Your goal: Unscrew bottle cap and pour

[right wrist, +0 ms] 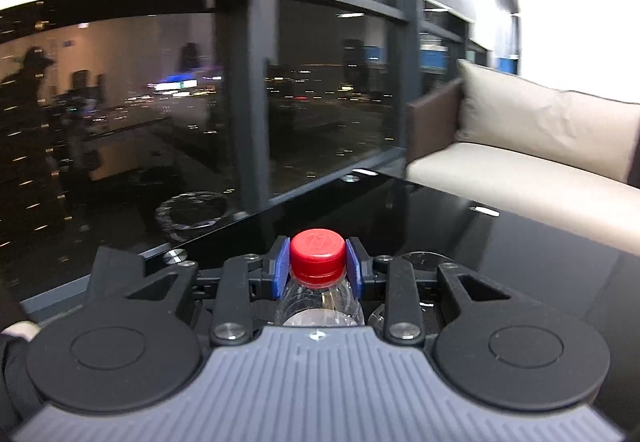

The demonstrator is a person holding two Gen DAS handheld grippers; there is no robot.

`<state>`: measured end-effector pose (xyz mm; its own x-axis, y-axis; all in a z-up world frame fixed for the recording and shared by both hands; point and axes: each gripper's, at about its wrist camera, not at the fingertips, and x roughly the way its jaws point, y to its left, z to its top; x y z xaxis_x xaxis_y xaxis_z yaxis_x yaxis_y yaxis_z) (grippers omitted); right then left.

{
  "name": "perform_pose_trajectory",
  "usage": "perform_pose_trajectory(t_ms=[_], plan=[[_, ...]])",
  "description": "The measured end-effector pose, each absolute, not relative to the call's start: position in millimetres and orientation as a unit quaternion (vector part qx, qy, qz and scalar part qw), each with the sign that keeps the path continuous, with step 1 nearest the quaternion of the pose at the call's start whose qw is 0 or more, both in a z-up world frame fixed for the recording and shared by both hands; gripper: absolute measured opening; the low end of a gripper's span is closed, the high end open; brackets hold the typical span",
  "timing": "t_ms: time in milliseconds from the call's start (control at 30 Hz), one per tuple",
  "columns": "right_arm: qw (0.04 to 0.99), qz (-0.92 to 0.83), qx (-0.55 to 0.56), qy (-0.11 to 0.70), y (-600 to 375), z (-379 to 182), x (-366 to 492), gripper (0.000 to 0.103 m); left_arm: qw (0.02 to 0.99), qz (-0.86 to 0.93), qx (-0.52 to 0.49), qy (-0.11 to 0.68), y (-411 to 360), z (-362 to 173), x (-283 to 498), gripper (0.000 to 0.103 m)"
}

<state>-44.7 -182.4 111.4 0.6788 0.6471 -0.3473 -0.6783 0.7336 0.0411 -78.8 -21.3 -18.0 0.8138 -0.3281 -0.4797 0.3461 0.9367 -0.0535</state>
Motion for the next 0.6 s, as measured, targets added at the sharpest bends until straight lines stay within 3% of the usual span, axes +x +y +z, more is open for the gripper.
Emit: perform_pose_trajectory(t_ms=[600], plan=[[0.908, 0.380, -0.036, 0.171, -191.4, 121.8, -41.9, 0.032, 0.953, -0.175, 0.017, 0.245, -21.2, -19.0, -82.5, 0.057]])
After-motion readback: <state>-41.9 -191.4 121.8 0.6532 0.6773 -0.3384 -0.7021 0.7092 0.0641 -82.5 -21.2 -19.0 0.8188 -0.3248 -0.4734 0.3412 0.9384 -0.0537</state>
